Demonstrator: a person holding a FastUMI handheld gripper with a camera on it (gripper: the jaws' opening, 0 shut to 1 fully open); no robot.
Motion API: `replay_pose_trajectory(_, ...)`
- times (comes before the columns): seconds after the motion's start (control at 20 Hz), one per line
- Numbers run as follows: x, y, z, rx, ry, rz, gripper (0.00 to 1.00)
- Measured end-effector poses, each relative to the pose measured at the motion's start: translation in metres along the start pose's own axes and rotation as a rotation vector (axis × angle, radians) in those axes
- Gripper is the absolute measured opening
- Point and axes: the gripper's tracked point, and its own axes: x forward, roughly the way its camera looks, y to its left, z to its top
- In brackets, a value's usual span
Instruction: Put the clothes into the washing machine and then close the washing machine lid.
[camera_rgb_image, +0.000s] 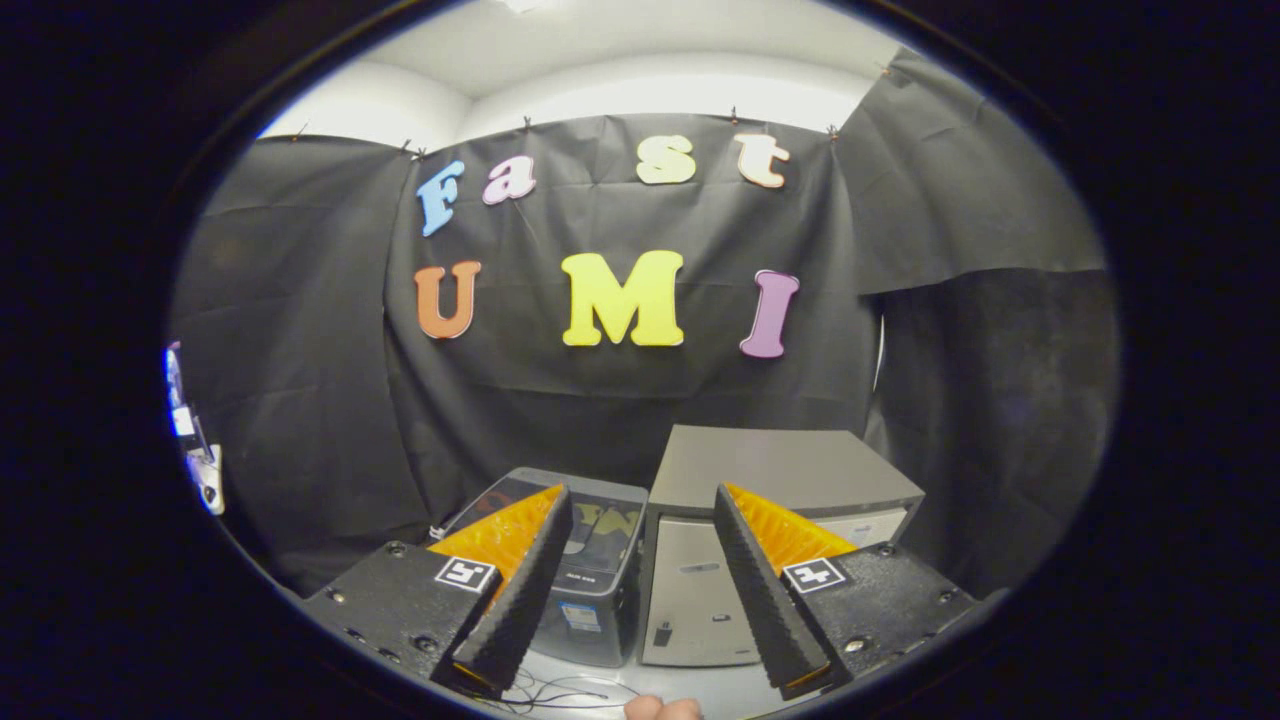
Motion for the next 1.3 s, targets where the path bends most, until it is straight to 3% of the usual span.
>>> replay_pose_trajectory(1.3,0.016,-0.009,0.001,0.014,0.048,-0.008,0.90)
